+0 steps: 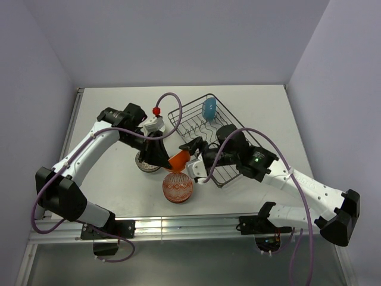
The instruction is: Load the bowls into the dish rack
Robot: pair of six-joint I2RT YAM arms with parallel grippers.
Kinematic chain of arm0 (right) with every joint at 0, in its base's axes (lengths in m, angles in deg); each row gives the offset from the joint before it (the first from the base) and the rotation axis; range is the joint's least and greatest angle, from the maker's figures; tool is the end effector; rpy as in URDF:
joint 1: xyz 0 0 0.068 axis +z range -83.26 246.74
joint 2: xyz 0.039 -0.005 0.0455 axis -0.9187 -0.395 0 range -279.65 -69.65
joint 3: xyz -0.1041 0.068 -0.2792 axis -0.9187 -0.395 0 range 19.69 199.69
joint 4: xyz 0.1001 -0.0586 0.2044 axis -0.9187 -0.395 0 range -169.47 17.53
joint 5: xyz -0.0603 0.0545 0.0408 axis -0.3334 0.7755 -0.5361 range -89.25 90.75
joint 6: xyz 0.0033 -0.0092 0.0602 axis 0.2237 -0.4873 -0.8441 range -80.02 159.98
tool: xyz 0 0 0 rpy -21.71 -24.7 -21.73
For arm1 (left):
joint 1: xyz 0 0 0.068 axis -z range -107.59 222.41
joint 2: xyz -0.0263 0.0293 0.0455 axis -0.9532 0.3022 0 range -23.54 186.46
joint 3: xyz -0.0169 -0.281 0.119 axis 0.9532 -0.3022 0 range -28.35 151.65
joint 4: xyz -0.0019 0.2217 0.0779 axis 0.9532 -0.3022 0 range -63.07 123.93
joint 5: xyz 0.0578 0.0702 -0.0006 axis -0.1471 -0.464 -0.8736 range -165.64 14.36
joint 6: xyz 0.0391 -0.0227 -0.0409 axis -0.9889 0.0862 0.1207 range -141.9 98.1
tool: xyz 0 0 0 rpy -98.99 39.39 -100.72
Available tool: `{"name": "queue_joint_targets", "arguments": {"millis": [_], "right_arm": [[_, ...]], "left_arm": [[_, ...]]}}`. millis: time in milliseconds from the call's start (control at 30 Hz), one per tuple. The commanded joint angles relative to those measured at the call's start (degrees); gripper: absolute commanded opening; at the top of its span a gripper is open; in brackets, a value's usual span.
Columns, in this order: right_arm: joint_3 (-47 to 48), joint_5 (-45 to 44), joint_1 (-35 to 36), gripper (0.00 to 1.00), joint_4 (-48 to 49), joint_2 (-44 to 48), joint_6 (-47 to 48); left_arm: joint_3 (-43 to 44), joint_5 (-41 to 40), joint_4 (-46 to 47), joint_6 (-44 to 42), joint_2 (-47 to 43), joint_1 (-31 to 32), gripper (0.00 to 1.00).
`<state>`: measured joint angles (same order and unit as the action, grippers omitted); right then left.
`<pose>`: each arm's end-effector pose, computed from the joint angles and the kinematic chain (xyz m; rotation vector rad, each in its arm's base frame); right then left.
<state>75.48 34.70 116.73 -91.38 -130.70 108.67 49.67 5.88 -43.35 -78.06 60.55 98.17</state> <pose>0.1085 0.1689 0.3682 -1.8246 0.6454 0.3724 0.1790 -0.1364 0.3662 1.4553 1.5163 -1.7139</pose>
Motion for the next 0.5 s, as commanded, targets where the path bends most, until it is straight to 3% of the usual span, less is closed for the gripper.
{"name": "queue_joint_targets", "arguments": {"millis": [0, 167, 233, 267, 467], "right_arm": [[1.0, -0.1, 0.3, 0.48, 1.2, -0.4, -0.3], [2.0, 0.1, -0.5, 0.27, -0.2, -0.6, -1.2], [2.3, 0.4, -1.0, 0.26, -0.6, -0.6, -2.0], [2.8, 1.1, -1.7, 0.24, -0.9, -0.6, -2.3], [3.9, 3.0, -3.7, 0.13, -3.9, -0.2, -3.4]], "left_arm": [[0.8, 12.3, -1.2, -2.5, -1.3, 0.2, 0.04], [1.6, 10.9, -1.1, -2.0, -0.8, 0.3, 0.25], [2.4, 9.6, -1.1, -2.0, -0.9, 0.1, 0.30], [2.7, 8.8, -1.1, -1.8, -0.9, 0.0, 0.39], [8.3, 3.8, -1.0, -0.5, 0.1, -3.5, 0.48]]}}
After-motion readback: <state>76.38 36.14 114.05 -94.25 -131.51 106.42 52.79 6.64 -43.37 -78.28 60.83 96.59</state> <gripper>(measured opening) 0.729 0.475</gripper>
